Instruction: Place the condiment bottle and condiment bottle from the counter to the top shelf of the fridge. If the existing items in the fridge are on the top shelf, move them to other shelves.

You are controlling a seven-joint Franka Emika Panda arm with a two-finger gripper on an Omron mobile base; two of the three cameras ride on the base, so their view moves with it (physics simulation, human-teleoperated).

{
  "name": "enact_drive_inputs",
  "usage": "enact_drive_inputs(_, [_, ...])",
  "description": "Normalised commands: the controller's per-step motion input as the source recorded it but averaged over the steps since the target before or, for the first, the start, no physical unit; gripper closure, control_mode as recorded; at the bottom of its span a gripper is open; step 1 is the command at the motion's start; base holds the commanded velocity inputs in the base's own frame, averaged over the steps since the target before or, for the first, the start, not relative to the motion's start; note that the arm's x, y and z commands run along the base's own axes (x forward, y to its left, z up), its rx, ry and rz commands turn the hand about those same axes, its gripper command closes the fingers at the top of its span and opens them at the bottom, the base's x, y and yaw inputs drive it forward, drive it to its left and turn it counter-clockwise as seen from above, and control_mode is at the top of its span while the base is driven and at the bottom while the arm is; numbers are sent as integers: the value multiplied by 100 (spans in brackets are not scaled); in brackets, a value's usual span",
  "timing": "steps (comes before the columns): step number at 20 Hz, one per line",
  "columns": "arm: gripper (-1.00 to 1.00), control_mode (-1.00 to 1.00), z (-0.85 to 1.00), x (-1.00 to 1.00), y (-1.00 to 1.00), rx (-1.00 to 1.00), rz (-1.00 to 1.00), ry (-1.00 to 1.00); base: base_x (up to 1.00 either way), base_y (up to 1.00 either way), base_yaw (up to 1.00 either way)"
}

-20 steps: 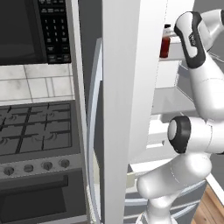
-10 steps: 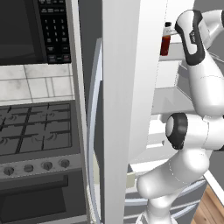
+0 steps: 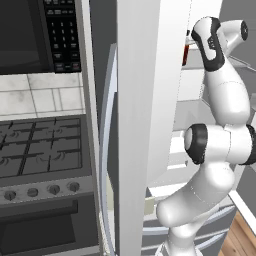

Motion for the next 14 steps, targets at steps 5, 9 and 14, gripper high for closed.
enact_drive_inputs(5, [100,-100,-14,32,0,2,0,0,0,0,0])
enact_drive_inputs(9, [100,-100,-12,18,0,1,0,0,0,0,0])
enact_drive_inputs(14, [-100,-100,-3,1,0,0,0,1,0,0,0])
